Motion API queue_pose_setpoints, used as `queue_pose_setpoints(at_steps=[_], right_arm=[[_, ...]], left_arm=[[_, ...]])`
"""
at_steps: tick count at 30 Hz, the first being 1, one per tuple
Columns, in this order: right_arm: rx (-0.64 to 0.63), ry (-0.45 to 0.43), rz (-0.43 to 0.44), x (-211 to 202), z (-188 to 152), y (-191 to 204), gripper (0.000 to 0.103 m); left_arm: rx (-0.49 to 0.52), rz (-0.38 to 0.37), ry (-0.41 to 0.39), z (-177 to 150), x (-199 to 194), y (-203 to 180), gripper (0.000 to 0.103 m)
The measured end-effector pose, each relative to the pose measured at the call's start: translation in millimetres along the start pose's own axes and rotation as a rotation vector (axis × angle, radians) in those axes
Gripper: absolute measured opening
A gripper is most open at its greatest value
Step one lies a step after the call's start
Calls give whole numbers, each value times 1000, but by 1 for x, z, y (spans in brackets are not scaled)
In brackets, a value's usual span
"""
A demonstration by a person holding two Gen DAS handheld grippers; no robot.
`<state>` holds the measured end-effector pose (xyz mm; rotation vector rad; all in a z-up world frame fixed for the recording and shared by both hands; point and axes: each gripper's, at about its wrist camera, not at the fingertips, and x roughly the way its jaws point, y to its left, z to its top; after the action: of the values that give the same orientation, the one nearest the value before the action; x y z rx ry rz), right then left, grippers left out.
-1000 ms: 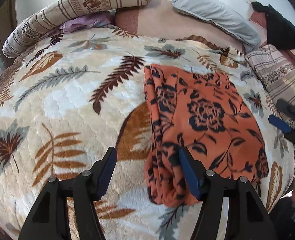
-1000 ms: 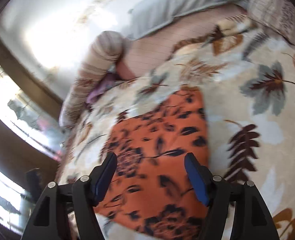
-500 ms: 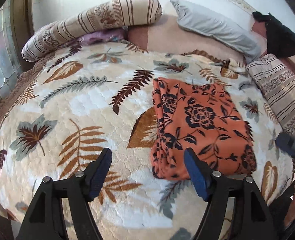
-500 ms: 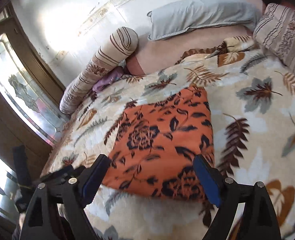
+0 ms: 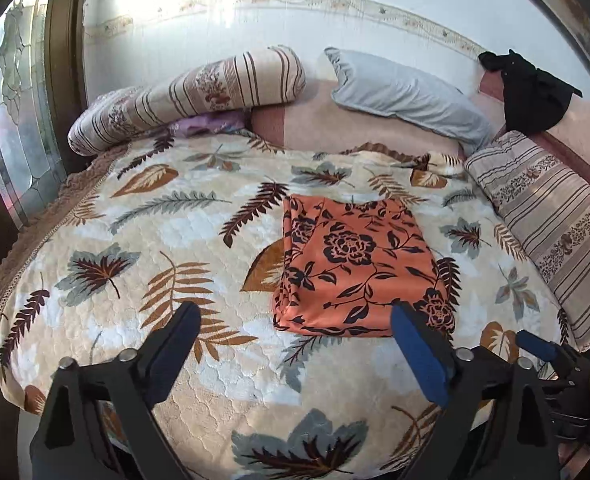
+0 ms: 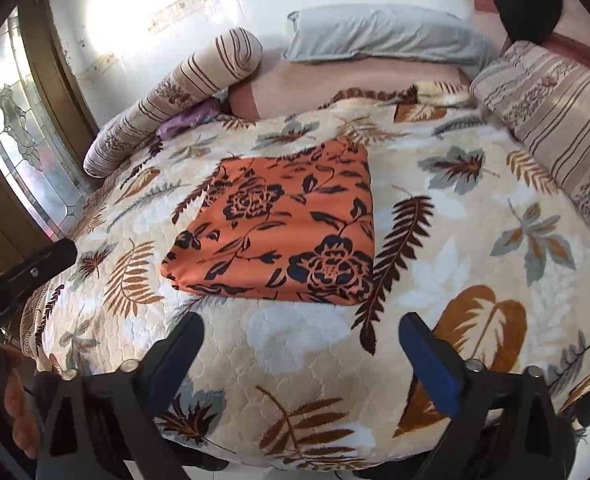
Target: Fold small clothes
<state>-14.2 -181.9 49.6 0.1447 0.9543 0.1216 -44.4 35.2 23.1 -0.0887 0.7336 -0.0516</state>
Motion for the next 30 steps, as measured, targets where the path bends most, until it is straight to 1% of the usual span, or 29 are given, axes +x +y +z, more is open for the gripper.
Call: queue_pose_setpoints(at_steps=[2,4,6,9,15,18,25,30], right_arm=[[-26,-13,-22,-5,3,2,103],[-49,-8,-47,-4,4,4,103],[-56,2,-63,-1,4,5,103],[-66,3,-94,1,4,6,103],[-82,-16,-130,2,10,5,103],[-82,-19,-137,2,13,3,103],[-90,-28,-151,2,19,3,103],[-91,-35,-159,2,22,4,103]], left_arm=[[16,8,2,0,-1,-4,100],[31,44,12,0,4,-7,99],[32,64,25,-1,9,-6,99],[15,61,42,0,15,-6,99],[36,55,54,4,21,-12,99],[32,51,59,6,24,-14,100],[49,74,60,12,27,-21,100],[40,57,44,13,28,-21,100]])
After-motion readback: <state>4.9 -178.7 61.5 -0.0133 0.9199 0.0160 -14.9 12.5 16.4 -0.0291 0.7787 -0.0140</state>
